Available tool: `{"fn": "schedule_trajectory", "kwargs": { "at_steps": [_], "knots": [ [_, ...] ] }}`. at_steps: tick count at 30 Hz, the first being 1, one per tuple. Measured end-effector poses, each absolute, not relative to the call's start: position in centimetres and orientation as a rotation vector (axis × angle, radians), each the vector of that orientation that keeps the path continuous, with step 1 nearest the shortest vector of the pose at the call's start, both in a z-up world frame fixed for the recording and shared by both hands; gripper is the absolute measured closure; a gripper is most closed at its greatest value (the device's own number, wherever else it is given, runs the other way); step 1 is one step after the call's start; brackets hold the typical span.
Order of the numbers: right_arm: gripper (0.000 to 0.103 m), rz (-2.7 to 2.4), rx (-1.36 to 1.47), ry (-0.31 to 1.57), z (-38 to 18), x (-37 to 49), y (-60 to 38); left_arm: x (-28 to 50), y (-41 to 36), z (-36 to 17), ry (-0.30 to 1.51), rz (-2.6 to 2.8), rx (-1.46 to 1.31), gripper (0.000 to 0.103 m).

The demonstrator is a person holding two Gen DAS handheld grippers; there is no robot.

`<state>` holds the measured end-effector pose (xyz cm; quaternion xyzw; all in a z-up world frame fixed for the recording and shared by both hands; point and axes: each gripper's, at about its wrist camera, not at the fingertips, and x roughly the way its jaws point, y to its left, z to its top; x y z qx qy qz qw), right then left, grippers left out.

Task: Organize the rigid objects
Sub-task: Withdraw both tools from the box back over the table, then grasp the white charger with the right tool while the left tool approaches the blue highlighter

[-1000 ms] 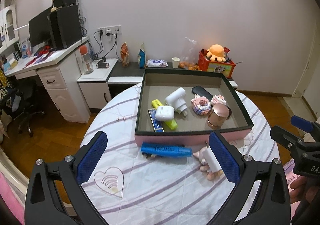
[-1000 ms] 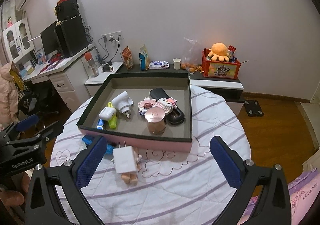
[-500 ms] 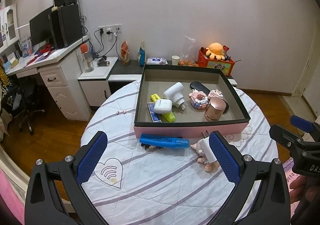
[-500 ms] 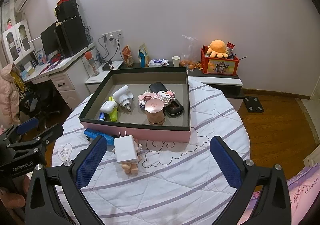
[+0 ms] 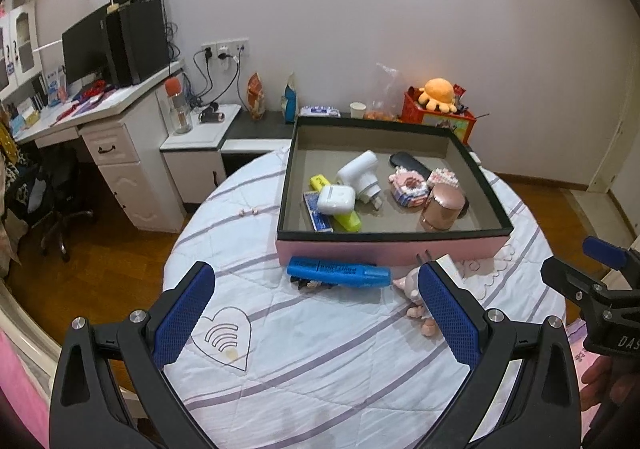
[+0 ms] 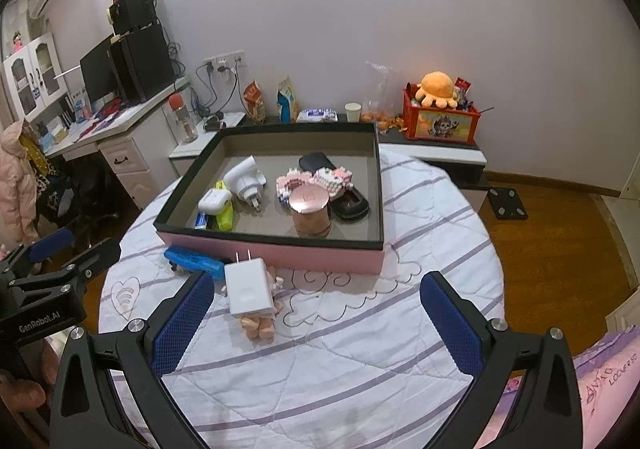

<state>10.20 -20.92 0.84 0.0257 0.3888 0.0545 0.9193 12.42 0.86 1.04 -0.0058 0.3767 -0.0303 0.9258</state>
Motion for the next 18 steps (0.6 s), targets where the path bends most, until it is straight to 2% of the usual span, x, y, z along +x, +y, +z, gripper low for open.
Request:
{"fn": "schedule_trajectory", "kwargs": {
  "at_steps": [16,18],
  "knots": [
    [0.0,0.201,-0.002,0.941,-4.8,14.3,-16.9,15.0,2.6,-4.8,0.886,-0.017,-0.016,0.0],
    [0.002,0.215,-0.007,0.954,-5.3,14.9,-16.4,15.4,2.8,-5.3,0.897,-0.016,-0.017,0.0]
  ]
}}
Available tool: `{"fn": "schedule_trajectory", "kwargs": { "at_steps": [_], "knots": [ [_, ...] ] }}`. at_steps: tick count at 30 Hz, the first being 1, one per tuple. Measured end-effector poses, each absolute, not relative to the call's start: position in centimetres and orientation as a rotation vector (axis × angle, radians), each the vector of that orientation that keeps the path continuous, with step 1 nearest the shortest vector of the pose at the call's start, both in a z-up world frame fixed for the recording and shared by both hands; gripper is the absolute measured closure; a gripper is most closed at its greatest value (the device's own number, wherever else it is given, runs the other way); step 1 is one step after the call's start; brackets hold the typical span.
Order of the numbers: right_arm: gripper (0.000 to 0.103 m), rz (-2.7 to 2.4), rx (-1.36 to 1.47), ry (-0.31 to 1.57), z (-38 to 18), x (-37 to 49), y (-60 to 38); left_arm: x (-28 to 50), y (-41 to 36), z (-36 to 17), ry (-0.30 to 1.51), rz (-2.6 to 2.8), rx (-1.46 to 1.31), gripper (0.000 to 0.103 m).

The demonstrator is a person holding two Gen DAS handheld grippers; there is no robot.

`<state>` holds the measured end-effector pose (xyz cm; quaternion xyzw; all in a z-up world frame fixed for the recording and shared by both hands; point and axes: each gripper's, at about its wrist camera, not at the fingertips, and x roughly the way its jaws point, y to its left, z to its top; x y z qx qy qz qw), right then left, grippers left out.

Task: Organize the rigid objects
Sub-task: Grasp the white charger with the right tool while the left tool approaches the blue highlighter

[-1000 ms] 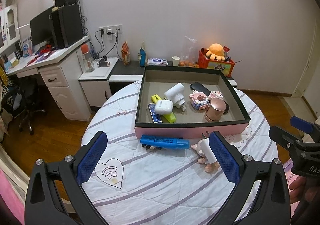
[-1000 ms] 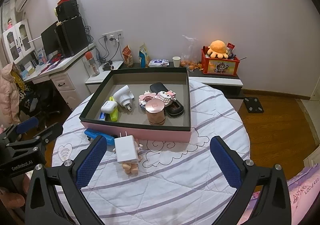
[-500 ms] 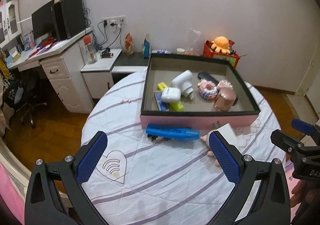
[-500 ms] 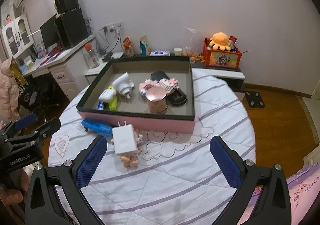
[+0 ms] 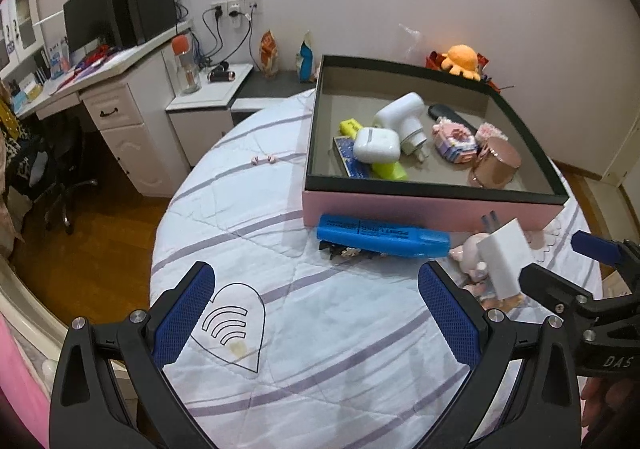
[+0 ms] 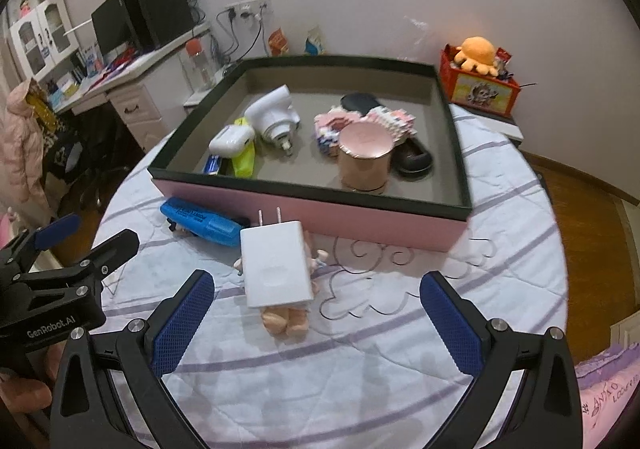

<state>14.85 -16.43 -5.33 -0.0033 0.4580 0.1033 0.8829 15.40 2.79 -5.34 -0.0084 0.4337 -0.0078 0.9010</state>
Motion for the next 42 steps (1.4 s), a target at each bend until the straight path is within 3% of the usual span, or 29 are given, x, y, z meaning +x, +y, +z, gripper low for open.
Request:
{"fn": "schedule_trajectory", "kwargs": {
  "at_steps": [4,6,7,14,18,20,42],
  "knots": [
    [0.011,0.238,-0.014,0.977,-6.3,15.8,-15.7,16.1,3.2,-6.1,0.915,-0.009,-0.024,0.0],
    [0.031,0.246,-0.017,0.988,-6.8,16.2,-15.5,16.4,3.4,-6.6,0.924,-0.009,-0.027,0.0],
    [0.035,0.25,-0.016,0.992,-6.9,16.3,-15.4,16.5,3.3,-6.8,0.929,-0.01,-0.027,0.0],
    [0.053,0.292,-0.047,0.988,-7.1,16.1,-14.7,17.2,2.4,-7.9,0.959,-0.038,-0.028,0.0],
    [0.055,0.309,0.016,0.991,-6.8,15.9,-16.0,17.1,2.0,-8.1,0.963,-0.045,-0.022,0.0],
    [0.061,0.316,0.034,0.984,-6.7,15.9,-16.3,17.1,1.8,-8.0,0.961,-0.047,-0.021,0.0],
    [0.061,0.31,0.071,0.961,-6.1,15.8,-18.0,20.4,-1.0,-9.9,0.98,-0.082,-0.024,0.0]
  ]
}}
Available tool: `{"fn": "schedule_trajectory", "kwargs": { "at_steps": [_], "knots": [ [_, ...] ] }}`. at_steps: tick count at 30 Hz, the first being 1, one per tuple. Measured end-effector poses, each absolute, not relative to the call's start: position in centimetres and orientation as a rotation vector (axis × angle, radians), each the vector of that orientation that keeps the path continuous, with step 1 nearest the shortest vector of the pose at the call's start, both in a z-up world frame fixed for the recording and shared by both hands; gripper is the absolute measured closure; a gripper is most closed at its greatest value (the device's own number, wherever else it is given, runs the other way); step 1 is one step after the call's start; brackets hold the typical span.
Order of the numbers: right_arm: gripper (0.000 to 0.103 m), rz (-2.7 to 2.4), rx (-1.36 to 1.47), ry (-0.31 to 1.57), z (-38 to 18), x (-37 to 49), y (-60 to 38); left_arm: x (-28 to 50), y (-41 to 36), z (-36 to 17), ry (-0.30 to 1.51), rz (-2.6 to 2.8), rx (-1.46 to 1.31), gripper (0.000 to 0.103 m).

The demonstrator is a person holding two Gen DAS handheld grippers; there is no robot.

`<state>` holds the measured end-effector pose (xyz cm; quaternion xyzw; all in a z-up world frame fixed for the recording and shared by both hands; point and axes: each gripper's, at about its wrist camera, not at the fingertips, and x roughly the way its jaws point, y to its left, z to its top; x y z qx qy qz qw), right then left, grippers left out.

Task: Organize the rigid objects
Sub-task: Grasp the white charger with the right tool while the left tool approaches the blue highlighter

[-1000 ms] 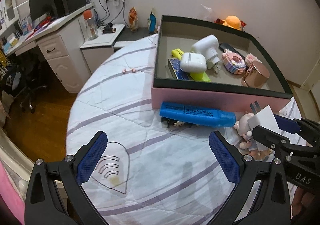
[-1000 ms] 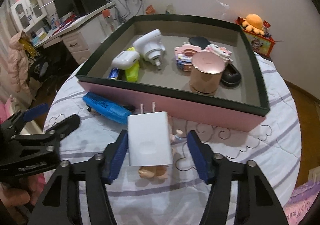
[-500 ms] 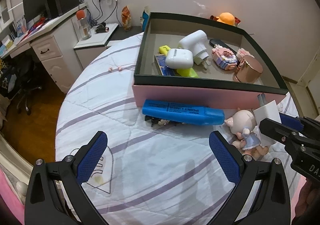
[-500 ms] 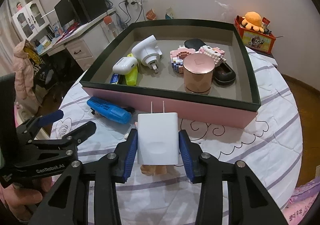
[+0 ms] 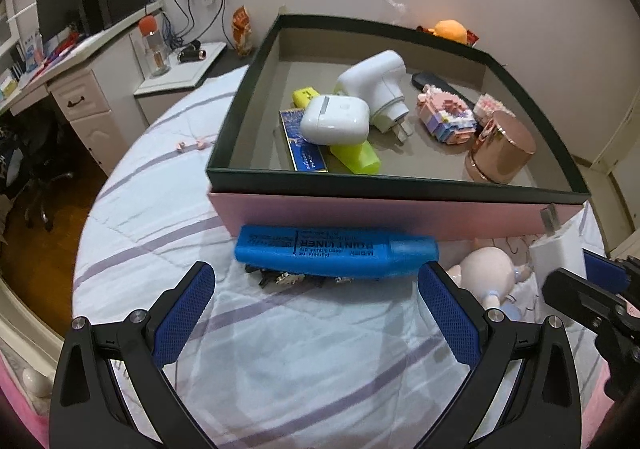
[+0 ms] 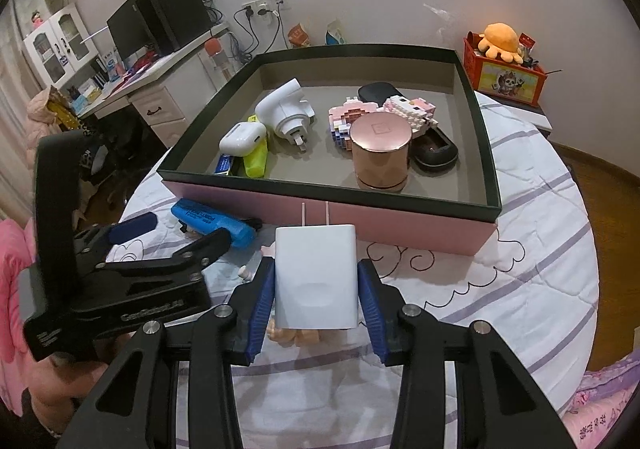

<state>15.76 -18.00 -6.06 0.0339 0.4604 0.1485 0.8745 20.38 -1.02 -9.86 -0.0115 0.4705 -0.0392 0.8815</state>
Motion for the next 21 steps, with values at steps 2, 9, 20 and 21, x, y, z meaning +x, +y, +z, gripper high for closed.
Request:
{"fn": "schedule_trajectory", "kwargs": {
  "at_steps": [2,9,20,21],
  "knots": [
    [0.061,0.313,0.072,0.963,-6.1,15.8,-18.1,20.7,-1.2,-10.2,0.984,-0.087,-0.02,0.0],
    [0.061,0.313,0.076,0.966,-6.2,16.0,-18.2,21.4,-0.7,-11.4,1.016,-0.116,-0.071,0.0],
    [0.061,0.31,0.074,0.967,-6.5,16.2,-18.2,20.7,2.6,-11.5,0.967,-0.133,-0.124,0.001],
    [0.061,0.31,0.074,0.966,-6.5,16.3,-18.2,20.7,2.6,-11.5,0.968,-0.136,-0.116,0.001]
  ]
}}
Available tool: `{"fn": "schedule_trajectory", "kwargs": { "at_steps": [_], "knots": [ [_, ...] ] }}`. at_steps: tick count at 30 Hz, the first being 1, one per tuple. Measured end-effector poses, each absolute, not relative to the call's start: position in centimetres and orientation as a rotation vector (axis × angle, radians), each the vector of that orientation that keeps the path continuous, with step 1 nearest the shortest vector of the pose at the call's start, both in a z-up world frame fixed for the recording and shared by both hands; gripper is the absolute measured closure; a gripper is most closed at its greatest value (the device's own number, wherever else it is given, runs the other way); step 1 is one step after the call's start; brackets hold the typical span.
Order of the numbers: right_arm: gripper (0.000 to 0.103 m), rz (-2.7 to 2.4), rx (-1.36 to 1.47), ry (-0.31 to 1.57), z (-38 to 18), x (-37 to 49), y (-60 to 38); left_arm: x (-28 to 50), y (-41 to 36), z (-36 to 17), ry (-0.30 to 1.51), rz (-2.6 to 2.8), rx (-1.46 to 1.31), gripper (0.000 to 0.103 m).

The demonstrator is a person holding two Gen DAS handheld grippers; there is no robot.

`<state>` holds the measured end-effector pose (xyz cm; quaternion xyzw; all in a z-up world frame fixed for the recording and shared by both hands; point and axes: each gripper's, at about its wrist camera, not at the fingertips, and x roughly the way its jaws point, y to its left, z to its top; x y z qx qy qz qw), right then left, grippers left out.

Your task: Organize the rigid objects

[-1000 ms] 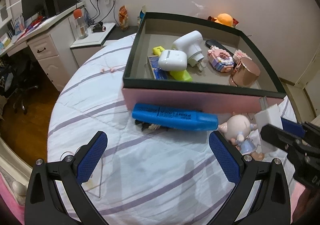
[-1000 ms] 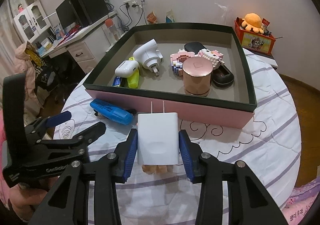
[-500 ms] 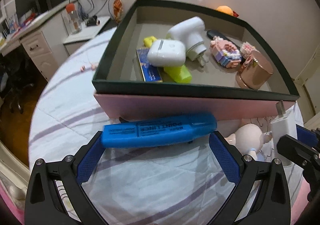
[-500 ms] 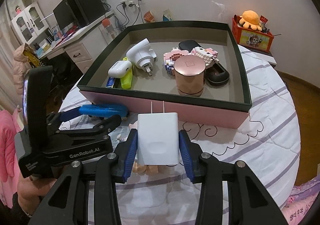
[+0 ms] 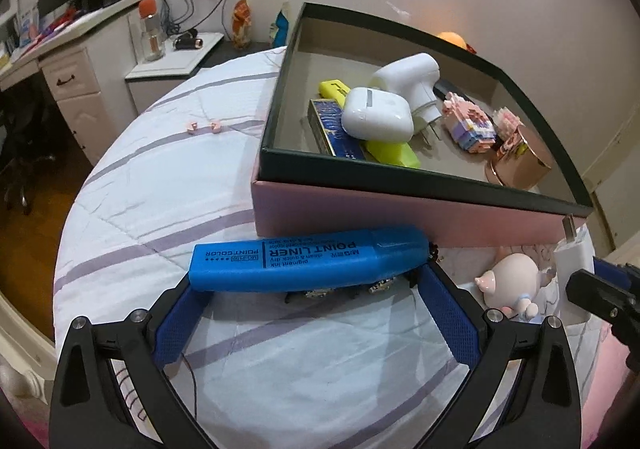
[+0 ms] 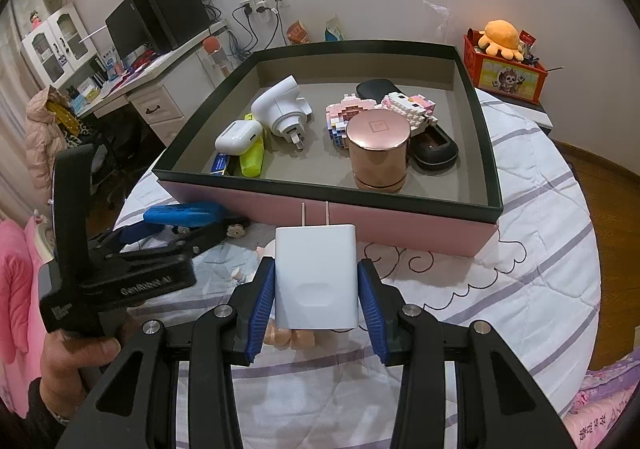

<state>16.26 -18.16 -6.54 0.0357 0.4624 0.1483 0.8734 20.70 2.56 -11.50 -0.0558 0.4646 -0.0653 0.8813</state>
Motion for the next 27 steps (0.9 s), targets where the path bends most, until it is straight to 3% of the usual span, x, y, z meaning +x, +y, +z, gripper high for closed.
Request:
{"fn": "schedule_trajectory", "kwargs": {
  "at_steps": [4,7,27],
  "knots": [
    [0.061,0.318,0.074,0.963,-6.5,16.0,-17.7,20.5,1.7,-11.5,0.965,-0.162,-0.093,0.007],
    [0.061,0.321,0.069,0.964,-6.5,15.9,-17.4,20.1,1.5,-11.4,0.957,-0.182,-0.083,0.027],
    [0.061,0.309,0.082,0.952,-5.8,15.0,-18.2,16.0,2.5,-9.2,0.954,-0.258,-0.142,0.028]
  ]
}}
